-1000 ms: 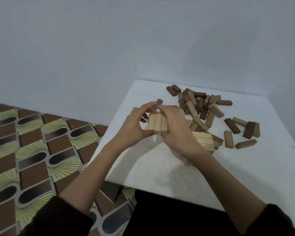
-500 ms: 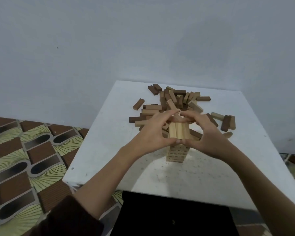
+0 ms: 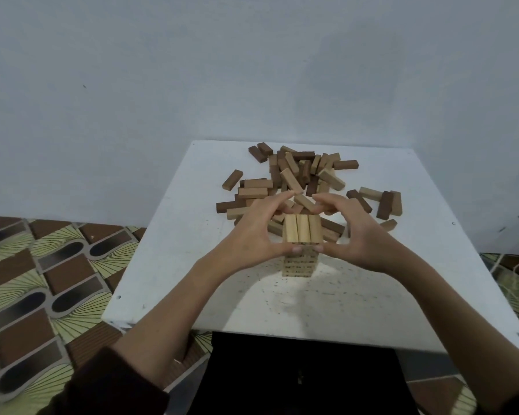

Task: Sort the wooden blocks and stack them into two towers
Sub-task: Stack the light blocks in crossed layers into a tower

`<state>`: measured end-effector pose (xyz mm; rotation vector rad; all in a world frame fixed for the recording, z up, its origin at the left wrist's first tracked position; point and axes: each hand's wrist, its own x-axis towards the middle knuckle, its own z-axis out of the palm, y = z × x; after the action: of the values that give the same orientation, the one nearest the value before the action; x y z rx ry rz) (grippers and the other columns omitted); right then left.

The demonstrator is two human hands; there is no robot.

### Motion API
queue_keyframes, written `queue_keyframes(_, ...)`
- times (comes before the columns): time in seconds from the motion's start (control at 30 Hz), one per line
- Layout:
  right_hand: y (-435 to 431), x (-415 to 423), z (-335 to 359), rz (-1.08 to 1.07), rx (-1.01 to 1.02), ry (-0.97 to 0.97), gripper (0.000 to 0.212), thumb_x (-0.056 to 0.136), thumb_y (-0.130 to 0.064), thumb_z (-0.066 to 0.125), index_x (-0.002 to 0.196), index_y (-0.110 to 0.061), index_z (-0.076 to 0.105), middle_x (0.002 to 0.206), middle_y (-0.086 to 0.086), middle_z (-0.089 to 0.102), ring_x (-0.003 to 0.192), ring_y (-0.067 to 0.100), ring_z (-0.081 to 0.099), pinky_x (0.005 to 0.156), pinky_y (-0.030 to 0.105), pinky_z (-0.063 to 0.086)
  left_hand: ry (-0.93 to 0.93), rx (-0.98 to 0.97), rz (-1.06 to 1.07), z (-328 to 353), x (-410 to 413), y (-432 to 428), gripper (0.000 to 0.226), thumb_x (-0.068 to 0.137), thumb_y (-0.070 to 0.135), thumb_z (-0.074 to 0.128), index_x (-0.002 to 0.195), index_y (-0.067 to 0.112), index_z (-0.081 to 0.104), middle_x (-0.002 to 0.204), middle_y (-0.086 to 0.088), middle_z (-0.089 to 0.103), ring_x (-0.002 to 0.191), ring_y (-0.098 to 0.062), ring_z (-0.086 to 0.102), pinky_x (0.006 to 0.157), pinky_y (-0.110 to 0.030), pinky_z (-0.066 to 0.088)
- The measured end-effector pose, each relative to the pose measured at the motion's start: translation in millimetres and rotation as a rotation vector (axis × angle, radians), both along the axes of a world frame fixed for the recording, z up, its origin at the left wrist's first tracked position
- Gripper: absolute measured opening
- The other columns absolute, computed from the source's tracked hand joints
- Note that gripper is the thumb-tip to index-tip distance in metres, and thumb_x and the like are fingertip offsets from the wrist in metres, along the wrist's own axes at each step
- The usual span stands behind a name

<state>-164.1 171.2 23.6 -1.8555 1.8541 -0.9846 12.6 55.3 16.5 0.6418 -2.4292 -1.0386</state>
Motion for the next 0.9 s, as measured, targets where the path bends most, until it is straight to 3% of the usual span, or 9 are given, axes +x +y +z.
queue_keyframes(0.1,-1.7,-1.1,-4.0,0.011,-0.014,0.013,0.072,0.074,-0.017,0.078,0.131,-0.025,0.035,0.111,-0.027,0.042,0.110,0.010,0.042,0.088,-0.004,0.028,-0.017,0.013,-0.003,-2.7,0.0,-1.2,0.088,0.069,0.028,0.083,0.141,0.032,0.033,0.114,0.015,0.049,0.114,-0.005,0.043,0.099,-0.022,0.037)
queue_keyframes(0.17,-2.4,-0.8,-5.4,0.016,-0.020,0.017,0.071,0.073,-0.027,0.074,0.132,-0.026,0.035,0.112,-0.028,0.043,0.111,0.009,0.042,0.089,-0.004,0.028,-0.020,0.012,-0.003,-3.8,0.2,-1.7,0.088,0.069,0.027,0.083,0.142,0.030,0.034,0.113,0.016,0.048,0.114,-0.004,0.043,0.099,-0.021,0.036)
queue_keyframes(0.33,-3.6,-0.5,-5.7,0.008,0.001,-0.002,0.072,0.069,-0.033,0.070,0.131,-0.029,0.034,0.113,-0.028,0.043,0.112,0.001,0.041,0.088,-0.004,0.028,-0.016,0.019,-0.008,-5.4,-0.3,-2.1,0.088,0.069,0.027,0.082,0.142,0.030,0.033,0.119,0.011,0.051,0.116,-0.005,0.042,0.100,-0.022,0.036)
queue_keyframes(0.5,-5.6,-1.8,-7.5,0.009,0.034,-0.011,0.078,0.072,-0.017,0.080,0.137,-0.017,0.036,0.112,-0.031,0.039,0.112,-0.016,0.036,0.086,-0.005,0.027,-0.003,0.024,-0.009,-4.2,-3.7,0.1,0.088,0.069,0.026,0.083,0.133,0.048,0.026,0.119,0.011,0.050,0.117,-0.005,0.043,0.099,-0.022,0.036)
queue_keyframes(0.67,-8.9,-1.0,-9.7,0.016,0.034,0.001,0.078,0.073,-0.020,0.080,0.139,-0.014,0.037,0.112,-0.029,0.042,0.111,-0.007,0.038,0.086,-0.005,0.025,0.012,0.051,-0.006,-3.7,-5.5,2.3,0.086,0.070,0.022,0.082,0.128,0.052,0.025,0.118,0.009,0.051,0.115,-0.005,0.044,0.098,-0.019,0.036)
queue_keyframes(0.9,-12.7,-0.7,-12.2,0.009,0.059,-0.035,0.078,0.074,-0.021,0.079,0.139,-0.017,0.037,0.112,-0.025,0.044,0.110,-0.010,0.039,0.085,-0.005,0.025,0.030,0.061,-0.001,-7.3,-7.7,2.7,0.086,0.069,0.025,0.082,0.132,0.046,0.028,0.122,0.006,0.052,0.117,-0.006,0.046,0.102,-0.028,0.040)
